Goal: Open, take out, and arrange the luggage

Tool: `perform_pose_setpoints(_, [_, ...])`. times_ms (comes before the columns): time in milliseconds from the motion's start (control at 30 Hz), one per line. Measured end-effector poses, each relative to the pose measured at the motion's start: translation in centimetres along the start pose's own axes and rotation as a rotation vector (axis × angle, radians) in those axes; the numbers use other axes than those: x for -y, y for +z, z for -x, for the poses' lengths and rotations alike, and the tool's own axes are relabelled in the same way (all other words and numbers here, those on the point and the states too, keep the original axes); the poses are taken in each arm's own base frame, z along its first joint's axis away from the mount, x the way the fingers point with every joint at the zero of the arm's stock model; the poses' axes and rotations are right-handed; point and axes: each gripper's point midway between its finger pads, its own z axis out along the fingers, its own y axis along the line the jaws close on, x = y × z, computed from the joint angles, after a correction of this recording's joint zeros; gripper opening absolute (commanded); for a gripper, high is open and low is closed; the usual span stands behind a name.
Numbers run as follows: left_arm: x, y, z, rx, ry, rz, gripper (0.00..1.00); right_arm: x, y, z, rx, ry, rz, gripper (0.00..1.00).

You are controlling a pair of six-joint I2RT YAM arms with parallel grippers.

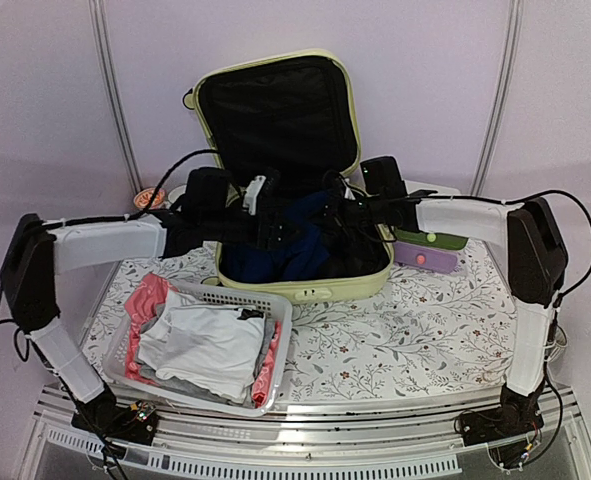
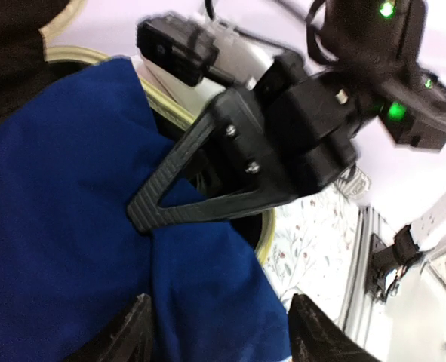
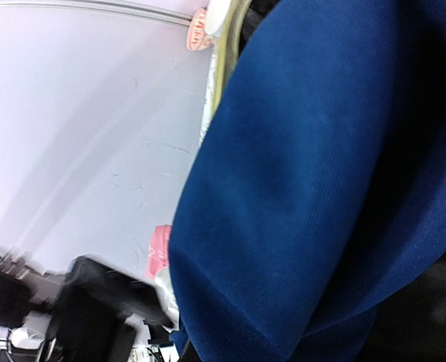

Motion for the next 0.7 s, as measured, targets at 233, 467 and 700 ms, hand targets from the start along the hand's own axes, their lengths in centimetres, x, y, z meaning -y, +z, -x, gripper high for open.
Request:
perform_pose_setpoints(233, [4.8, -8.9, 6.8, 0.202, 0.158, 0.142, 0.84, -2.9, -0.6, 0.9, 0.045, -0.011, 0.039, 0.02])
perform_pose_setpoints(467, [5.6, -17.5, 10.0, 0.334, 0.193, 0.321, 0.85, -10.4, -1.9, 2.0, 0.121, -0.111, 0.139, 0.02])
perform_pose_setpoints(700, [4.7, -22.4, 9.7, 0.354, 0.188, 0.464, 0.87, -19.6, -4.9, 1.0, 0.192, -0.256, 0.265, 0.02])
